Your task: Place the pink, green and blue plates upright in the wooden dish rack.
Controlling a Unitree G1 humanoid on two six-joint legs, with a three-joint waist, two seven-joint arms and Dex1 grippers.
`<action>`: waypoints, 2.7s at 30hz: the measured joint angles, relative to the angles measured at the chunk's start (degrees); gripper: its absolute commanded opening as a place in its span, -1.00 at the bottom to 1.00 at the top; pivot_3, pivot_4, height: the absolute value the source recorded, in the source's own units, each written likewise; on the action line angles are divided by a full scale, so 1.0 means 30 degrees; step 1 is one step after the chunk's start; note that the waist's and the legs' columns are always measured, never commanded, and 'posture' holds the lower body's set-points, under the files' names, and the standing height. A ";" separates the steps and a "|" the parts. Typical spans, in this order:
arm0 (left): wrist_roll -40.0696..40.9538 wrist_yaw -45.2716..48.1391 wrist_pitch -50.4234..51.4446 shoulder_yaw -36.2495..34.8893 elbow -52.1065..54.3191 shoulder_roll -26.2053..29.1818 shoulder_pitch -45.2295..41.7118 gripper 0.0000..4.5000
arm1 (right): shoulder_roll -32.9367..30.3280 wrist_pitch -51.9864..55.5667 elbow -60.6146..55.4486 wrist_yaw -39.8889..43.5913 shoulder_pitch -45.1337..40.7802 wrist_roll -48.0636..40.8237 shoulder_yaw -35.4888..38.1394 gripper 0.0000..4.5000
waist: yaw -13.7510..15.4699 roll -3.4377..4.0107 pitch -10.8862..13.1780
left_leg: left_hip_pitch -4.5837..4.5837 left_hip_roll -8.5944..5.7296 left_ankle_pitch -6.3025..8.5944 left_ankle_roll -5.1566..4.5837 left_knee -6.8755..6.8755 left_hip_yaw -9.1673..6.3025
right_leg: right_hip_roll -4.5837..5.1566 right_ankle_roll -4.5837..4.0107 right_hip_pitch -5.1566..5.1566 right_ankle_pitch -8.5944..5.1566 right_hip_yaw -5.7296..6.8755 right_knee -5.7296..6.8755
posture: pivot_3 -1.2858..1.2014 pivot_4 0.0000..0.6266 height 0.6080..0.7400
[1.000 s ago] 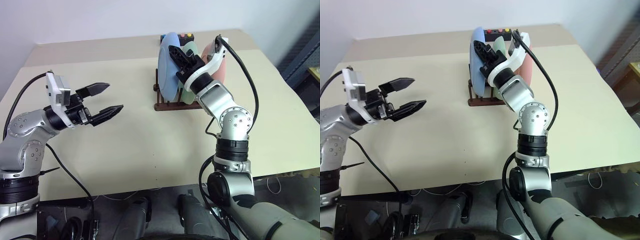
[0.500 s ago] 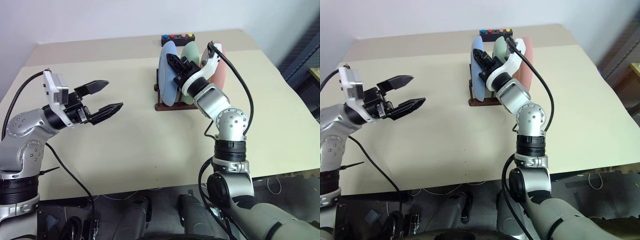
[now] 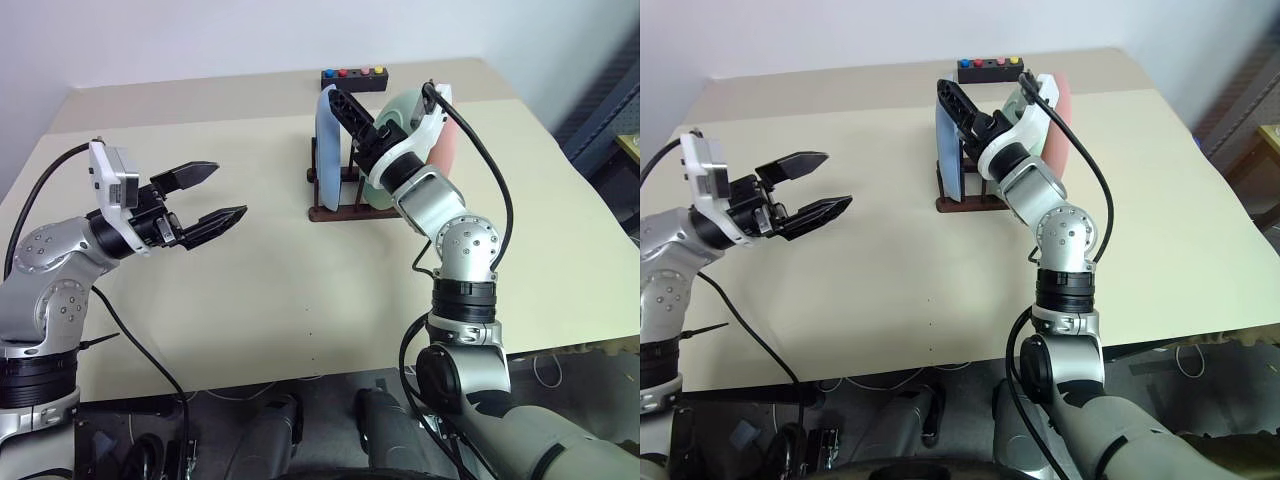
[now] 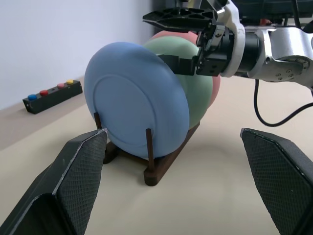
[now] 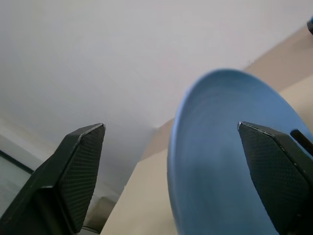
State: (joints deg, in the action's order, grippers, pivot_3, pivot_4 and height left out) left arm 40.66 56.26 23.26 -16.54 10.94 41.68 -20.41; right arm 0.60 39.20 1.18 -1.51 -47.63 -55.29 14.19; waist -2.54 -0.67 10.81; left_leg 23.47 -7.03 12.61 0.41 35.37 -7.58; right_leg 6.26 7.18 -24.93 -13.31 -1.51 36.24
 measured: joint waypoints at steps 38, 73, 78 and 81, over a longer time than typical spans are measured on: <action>-0.0065 0.1228 0.0413 0.1212 -0.1240 -0.0277 -0.1592 1.00 | -1.1859 -0.1608 -0.8153 1.1347 0.9749 0.4683 -0.1671 -0.98 | 0.0188 -0.0022 -0.0011 | -0.0004 0.0000 0.0008 -0.0015 0.0056 0.0004 | 0.0013 0.0001 0.0068 0.0000 0.0013 -0.0032 | 0.03 -0.52 1.00; -0.0080 0.1174 0.0418 0.1349 -0.1212 -0.0258 -0.1474 1.00 | -1.1037 -0.7355 -0.3007 1.1950 0.9772 1.3122 -0.3713 -0.98 | 0.0588 -0.0022 -0.0011 | -0.0006 -0.0004 0.0011 -0.0014 0.0112 0.0007 | 0.0011 0.0001 0.0098 0.0001 0.0018 -0.0036 | 0.03 -0.52 1.00; -0.0041 0.1209 0.0515 0.1339 -0.1161 -0.0224 -0.1311 1.00 | -1.0898 -0.7370 -0.2837 1.1772 0.9421 1.3340 -0.3707 -0.98 | 0.0601 -0.0023 -0.0011 | -0.0006 -0.0004 0.0011 -0.0015 0.0113 0.0007 | 0.0011 0.0001 0.0099 0.0001 0.0017 -0.0036 | 0.03 -0.52 1.00; -0.0040 0.1225 0.0515 0.1337 -0.1150 -0.0222 -0.1312 1.00 | -1.0603 -0.7342 -0.2846 1.1701 0.9281 1.3337 -0.3710 -0.98 | 0.0596 -0.0023 -0.0011 | -0.0006 -0.0004 0.0012 -0.0016 0.0114 0.0006 | 0.0010 0.0001 0.0100 0.0001 0.0018 -0.0035 | 0.03 -0.52 1.00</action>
State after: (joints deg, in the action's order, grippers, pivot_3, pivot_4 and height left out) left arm 40.54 59.93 24.80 -12.53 7.49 41.01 -24.35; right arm -31.21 17.17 -7.36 33.59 -19.79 -15.28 3.05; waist -0.76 -0.74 10.78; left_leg 23.45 -7.04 12.65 0.36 35.71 -7.56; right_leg 6.29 7.18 -24.63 -13.31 -1.45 36.14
